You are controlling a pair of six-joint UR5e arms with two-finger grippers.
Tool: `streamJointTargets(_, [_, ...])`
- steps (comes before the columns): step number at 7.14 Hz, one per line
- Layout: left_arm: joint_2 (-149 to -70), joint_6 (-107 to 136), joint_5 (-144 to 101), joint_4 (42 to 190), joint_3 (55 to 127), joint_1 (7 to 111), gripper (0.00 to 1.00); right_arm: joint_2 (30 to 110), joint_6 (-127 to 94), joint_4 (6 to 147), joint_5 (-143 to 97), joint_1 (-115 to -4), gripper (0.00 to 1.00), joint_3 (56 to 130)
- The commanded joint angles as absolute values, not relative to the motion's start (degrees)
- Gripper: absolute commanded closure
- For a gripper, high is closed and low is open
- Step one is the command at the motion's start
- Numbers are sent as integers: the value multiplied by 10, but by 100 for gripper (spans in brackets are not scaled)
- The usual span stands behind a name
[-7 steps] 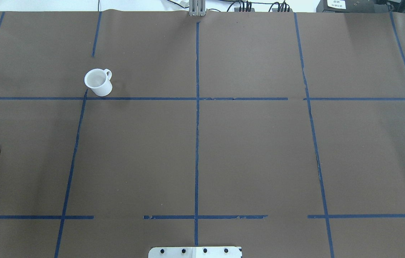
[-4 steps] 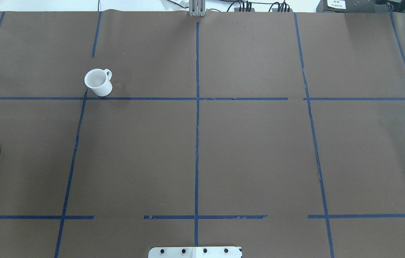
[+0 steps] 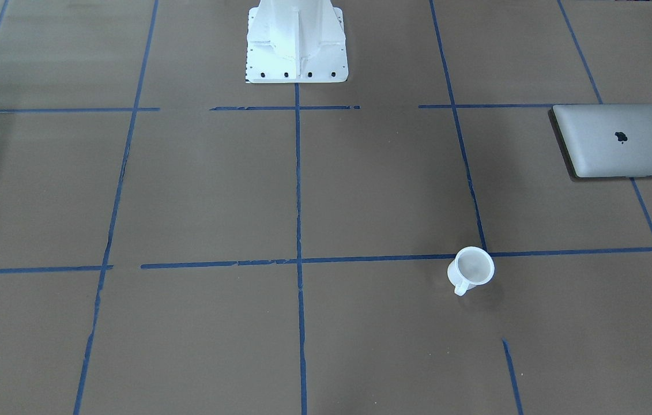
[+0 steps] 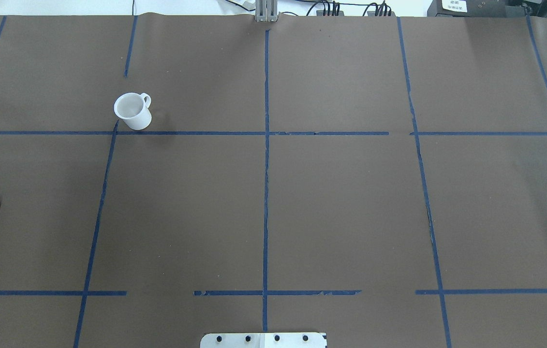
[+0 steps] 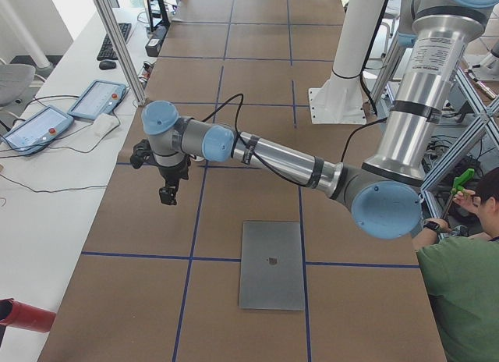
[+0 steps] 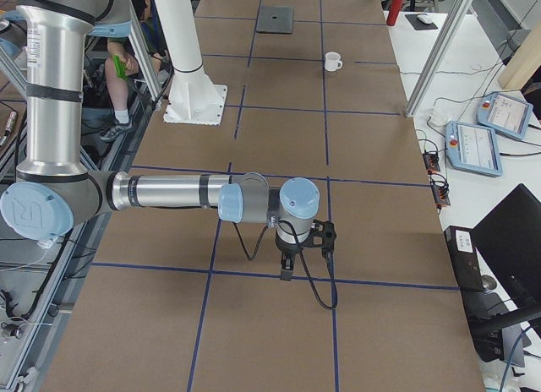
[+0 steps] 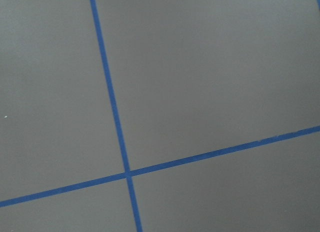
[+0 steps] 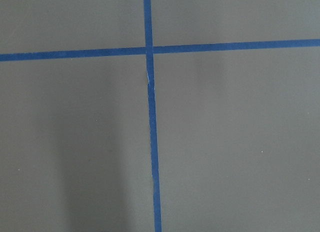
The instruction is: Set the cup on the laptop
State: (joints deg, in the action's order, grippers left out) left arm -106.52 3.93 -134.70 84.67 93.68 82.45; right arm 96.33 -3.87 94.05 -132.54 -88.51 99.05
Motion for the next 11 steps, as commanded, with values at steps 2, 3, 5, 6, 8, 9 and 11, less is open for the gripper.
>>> streamJointTargets(2, [-1124, 112, -1346, 845, 937, 746, 0, 963, -39, 940, -1325, -885, 0, 991])
streamJointTargets(3, [-1146, 172, -1346, 846, 935, 731, 0, 963, -39, 940, -1325, -885, 0, 991])
streamJointTargets(5, [-1167, 272, -1346, 863, 943, 667, 0, 963, -39, 940, -1325, -885, 0, 991])
streamJointTargets(6, [-1166, 314, -1342, 924, 932, 645, 0, 963, -39, 940, -1325, -885, 0, 991])
streamJointTargets(8, [-1229, 333, -1304, 996, 821, 617, 0, 963, -39, 940, -1325, -885, 0, 991])
streamJointTargets(9, [-1254, 335, -1296, 1012, 780, 607, 0, 963, -39, 940, -1325, -885, 0, 991])
streamJointTargets(11, [-1298, 335, -1296, 1030, 712, 590, 0, 963, -39, 940, -1325, -885, 0, 991])
